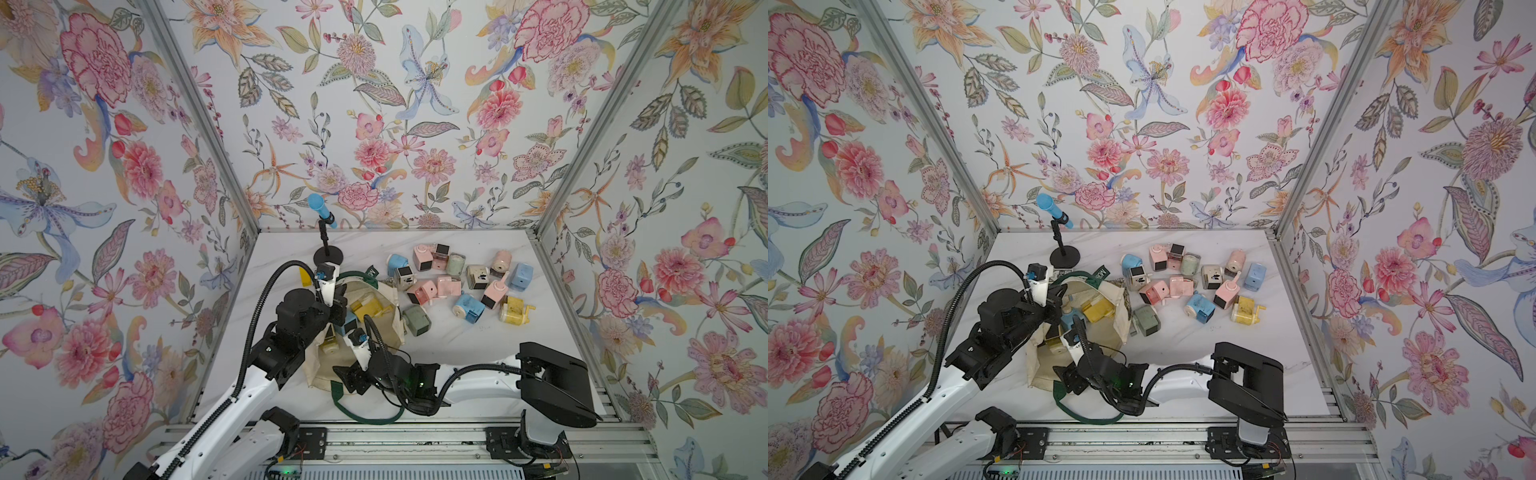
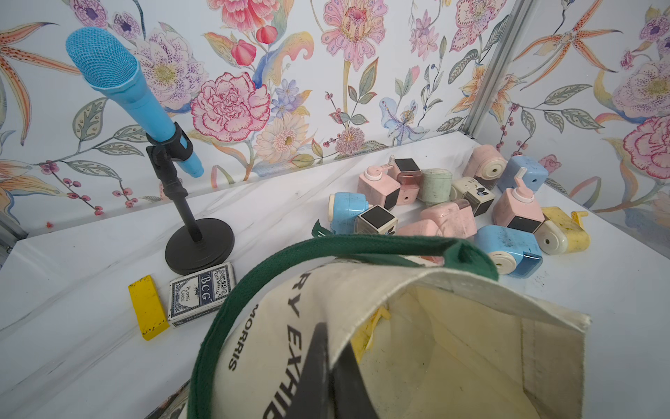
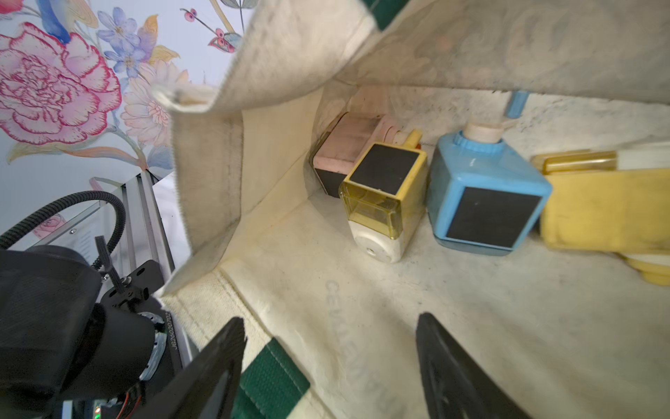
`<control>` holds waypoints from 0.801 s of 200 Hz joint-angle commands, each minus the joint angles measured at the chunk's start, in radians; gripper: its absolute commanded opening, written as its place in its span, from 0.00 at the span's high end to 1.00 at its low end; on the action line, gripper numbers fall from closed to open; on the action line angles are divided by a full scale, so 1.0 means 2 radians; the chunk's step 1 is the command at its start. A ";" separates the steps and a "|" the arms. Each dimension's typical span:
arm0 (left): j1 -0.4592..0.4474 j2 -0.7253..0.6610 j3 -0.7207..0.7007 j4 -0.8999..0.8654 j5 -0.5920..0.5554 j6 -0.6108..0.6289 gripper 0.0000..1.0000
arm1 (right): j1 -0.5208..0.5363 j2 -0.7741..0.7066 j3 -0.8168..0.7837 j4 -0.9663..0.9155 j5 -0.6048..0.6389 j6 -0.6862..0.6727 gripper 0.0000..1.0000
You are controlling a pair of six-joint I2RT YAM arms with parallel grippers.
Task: Take out the pencil sharpeners from the tote bags
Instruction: Pick up the pencil sharpener from the canvas bag.
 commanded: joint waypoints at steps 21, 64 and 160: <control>0.007 -0.005 0.004 0.007 0.002 -0.005 1.00 | -0.022 0.083 0.075 0.032 -0.015 0.015 0.32; 0.007 -0.006 0.004 0.007 0.002 -0.004 1.00 | -0.031 0.134 0.124 0.018 0.010 0.000 0.26; 0.007 -0.005 0.003 0.007 0.003 -0.006 1.00 | -0.063 0.212 0.178 0.024 0.024 0.001 0.25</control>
